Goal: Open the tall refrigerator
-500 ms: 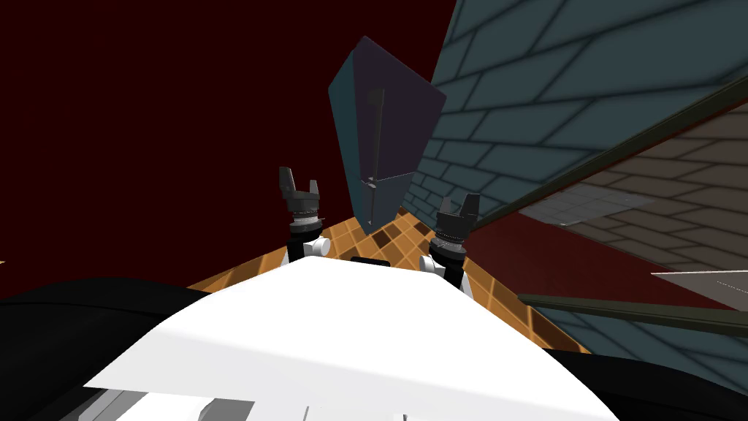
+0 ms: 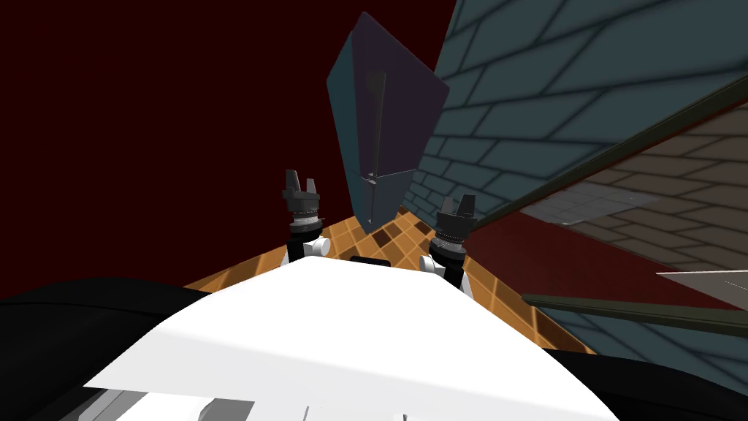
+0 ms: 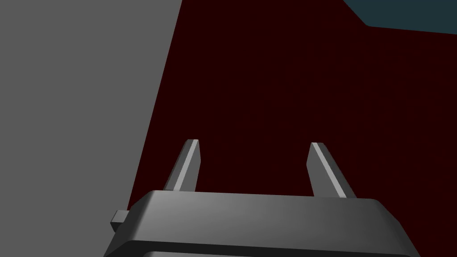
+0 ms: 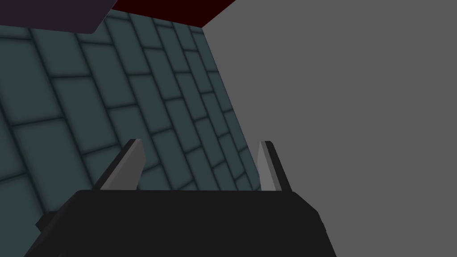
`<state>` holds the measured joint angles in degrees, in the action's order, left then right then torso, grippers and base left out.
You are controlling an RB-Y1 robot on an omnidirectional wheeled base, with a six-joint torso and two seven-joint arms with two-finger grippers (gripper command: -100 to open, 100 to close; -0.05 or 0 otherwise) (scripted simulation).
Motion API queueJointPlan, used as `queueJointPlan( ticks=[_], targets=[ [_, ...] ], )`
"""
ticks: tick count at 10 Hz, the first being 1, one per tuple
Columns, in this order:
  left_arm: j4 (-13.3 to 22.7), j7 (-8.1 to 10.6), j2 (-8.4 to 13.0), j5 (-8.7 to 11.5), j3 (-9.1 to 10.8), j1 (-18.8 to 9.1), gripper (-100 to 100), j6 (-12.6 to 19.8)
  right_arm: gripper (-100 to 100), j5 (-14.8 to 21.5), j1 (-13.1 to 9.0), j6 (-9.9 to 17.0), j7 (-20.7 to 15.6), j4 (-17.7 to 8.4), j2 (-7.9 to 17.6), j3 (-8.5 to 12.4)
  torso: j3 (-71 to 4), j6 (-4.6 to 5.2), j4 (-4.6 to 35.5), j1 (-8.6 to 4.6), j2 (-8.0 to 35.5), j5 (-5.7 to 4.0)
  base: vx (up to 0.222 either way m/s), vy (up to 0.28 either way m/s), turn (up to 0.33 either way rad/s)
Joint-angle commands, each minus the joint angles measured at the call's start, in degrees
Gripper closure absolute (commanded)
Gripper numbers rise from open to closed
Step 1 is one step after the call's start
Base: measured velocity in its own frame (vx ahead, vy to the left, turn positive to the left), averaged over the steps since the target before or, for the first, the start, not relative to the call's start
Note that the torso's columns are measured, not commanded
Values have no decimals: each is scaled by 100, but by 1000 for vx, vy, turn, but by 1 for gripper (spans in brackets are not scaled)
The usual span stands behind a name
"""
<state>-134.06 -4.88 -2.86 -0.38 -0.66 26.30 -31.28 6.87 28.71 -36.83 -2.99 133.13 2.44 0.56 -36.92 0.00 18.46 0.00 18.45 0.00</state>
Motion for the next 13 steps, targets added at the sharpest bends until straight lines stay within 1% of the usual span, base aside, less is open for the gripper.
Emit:
queueJointPlan(
  ticks=[1,4,5,6,8,9,11,13],
  targets=[
    [0,0,0,0,0,0,0,0,0,0,0,0,0,0,0,0,-844,0,423,0,424,0,0,0,0],
    [0,0,0,0,0,0,0,0,0,0,0,0,0,0,0,0,-3381,0,1692,0,1693,0,0,0,0],
    [31,-17,264,-11,11,-57,-100,76,0,0,0,0,0,0,0,0,-4227,0,2114,0,2116,0,4,2,-33],
    [60,-35,436,-21,22,-115,-100,154,0,0,0,0,0,-2,0,0,-4621,1,2304,3,2310,1,-2,5,-53],
    [138,-88,768,-52,55,-285,-100,379,0,0,0,0,0,-2,0,0,-4759,0,2376,4,2378,1,-8,13,-64],
    [185,-123,897,-71,77,-395,-100,523,0,0,0,1,0,-3,0,0,-4764,0,2381,3,2382,1,-10,15,-76],
    [292,-205,1090,-116,129,-654,-100,863,0,0,0,1,0,-3,0,0,-4765,1,2383,-1,2383,0,-10,17,-104],
    [413,-303,1205,-166,192,-960,-100,1238,0,0,0,1,0,-3,0,0,-4764,0,2383,1,2385,0,-17,23,-129]
  ],
)
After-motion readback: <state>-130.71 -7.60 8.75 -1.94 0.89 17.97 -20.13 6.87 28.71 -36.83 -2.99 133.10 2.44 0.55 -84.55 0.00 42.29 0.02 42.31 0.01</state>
